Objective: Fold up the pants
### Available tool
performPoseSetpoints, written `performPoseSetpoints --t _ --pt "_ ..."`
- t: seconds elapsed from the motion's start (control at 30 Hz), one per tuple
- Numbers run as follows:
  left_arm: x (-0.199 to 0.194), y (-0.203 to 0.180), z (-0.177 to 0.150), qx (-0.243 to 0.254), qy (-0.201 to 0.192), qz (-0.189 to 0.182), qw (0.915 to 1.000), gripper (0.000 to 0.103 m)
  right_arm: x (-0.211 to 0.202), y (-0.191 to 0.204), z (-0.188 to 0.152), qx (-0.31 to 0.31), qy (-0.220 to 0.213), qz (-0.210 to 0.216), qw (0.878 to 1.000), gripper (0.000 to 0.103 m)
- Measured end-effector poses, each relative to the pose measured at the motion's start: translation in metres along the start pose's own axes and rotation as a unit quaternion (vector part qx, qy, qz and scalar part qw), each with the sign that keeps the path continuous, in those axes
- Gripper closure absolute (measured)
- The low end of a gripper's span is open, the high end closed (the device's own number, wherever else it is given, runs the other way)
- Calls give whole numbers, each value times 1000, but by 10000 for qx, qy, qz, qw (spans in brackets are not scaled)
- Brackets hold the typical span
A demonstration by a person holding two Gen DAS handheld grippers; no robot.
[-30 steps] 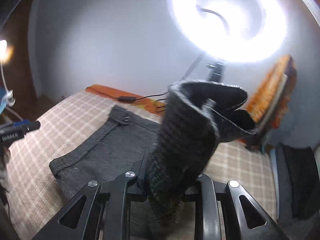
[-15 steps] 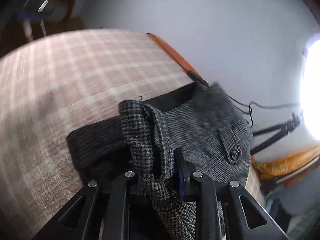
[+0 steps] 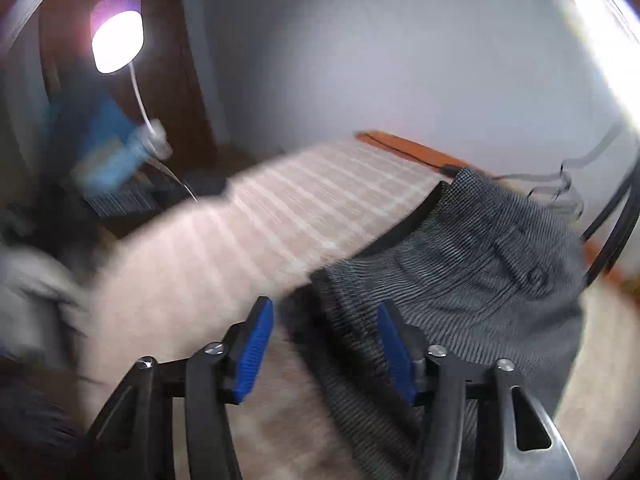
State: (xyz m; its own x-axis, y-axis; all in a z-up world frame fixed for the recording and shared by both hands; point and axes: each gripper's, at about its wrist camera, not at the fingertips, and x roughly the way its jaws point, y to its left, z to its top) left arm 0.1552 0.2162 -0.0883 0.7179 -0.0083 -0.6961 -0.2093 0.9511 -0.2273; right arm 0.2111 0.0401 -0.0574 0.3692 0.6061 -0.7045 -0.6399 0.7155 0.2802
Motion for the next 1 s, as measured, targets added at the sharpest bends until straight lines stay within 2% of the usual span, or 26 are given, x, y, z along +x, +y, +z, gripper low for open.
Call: performPoseSetpoints --t 0.1,0.17,0.33,0.4,0.5,0.6,0.77,0.87,1.0 --pt "-1 -6 -3 -125 155 -220 9996 41 -32 -22 -9 736 -393 422 9956 43" --pt "1 -14 -7 -178 335 -428 9984 41 -47 -38 -18 1172 -546 521 9902 42" --pt "9 -32 -19 -376 726 -759 9938 38 -68 -80 -33 1837 -659 323 9802 35" --pt "11 -37 -24 -518 851 -846 9914 38 -76 -94 -42 2102 -622 138 9756 27" --pt "14 -43 -32 -756 1003 -977 9873 38 -89 -108 -51 2351 -549 -20 9704 24" --pt "16 -45 -40 -1153 1145 -1194 9795 38 -100 -128 -58 2586 -604 -88 9641 16" --pt "24 -48 -43 -1551 1188 -1339 9716 38 -106 -156 -70 3263 -683 192 9426 16" --pt "33 -51 -45 -1667 1270 -1292 9692 38 -105 -161 -71 3302 -654 148 9415 16" --pt "47 -48 -49 -2018 1398 -1449 9585 38 -99 -166 -74 3345 -599 236 9402 16"
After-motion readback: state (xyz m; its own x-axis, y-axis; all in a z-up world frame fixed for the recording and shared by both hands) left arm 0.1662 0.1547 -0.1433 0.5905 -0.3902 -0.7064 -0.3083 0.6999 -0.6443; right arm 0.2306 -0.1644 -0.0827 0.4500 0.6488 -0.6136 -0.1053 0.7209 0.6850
